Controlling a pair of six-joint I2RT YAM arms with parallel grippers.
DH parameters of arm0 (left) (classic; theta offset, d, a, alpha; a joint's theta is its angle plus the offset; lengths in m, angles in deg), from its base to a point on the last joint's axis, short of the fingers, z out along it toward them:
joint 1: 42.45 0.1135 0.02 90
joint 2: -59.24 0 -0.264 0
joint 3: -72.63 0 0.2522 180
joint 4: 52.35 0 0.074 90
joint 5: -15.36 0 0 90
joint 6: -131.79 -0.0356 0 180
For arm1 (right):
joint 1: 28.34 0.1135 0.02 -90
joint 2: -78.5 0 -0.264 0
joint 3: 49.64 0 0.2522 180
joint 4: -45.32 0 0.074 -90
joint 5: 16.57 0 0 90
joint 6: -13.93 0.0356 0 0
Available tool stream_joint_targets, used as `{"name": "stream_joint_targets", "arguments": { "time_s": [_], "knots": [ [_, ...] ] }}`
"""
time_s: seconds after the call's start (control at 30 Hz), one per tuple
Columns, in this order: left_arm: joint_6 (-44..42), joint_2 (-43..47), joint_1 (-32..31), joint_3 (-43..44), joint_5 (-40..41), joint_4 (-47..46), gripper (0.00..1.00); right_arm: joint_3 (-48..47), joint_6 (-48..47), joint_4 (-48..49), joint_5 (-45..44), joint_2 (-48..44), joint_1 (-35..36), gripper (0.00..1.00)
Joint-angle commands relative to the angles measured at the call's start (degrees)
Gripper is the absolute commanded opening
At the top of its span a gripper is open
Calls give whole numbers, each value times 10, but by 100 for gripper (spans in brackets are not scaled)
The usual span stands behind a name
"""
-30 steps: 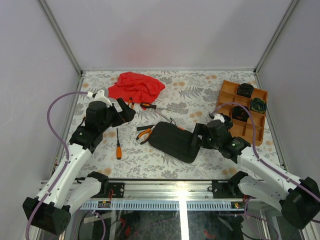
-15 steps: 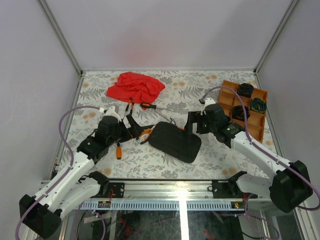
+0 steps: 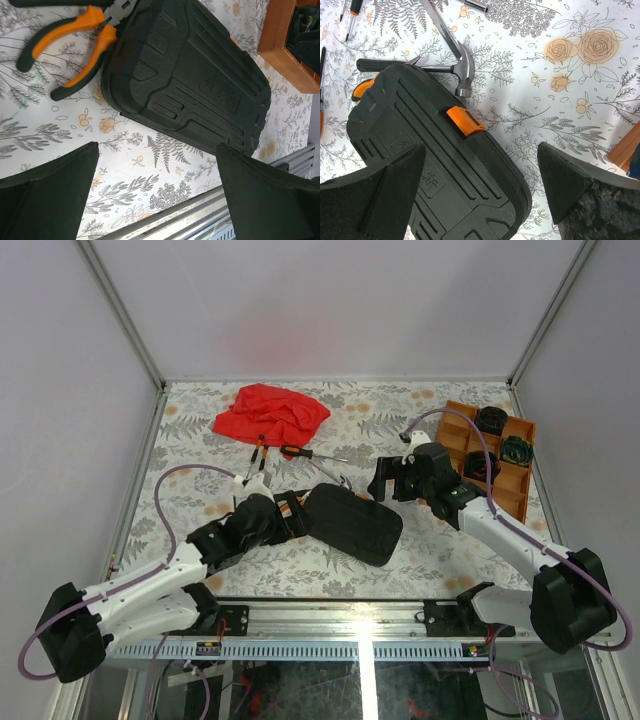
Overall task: Sort the tools into containers
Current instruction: Adjust the storage box at the center of the board.
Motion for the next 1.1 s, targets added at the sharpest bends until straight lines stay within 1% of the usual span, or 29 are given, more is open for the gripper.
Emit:
{"name": "stream_joint_targets", "arguments": {
  "time_s": [0.0,0.07,0.17,0.33,0.43,0.53,0.87,1.07],
  "knots": [
    [30,-20,-13,-18,21,-104,100,-1,0,10,9,4,-4,99],
    [30,-25,-13,-18,25,-114,100,-1,-2,3,13,6,-4,99],
    [20,-34,-13,-11,32,-119,100,3,14,4,-8,7,-4,99],
    [13,-62,-13,2,36,-113,100,5,18,15,8,23,-4,99],
    [9,-78,-13,3,16,-125,100,1,3,4,16,35,-4,99],
    [8,-104,-13,3,-21,-149,100,0,15,-9,4,40,-4,99],
    [11,-153,-12,-10,-65,-213,99,36,-9,19,167,41,-3,99],
    [2,-203,5,13,-96,-218,98,54,-6,24,223,29,-4,100]
  ]
}}
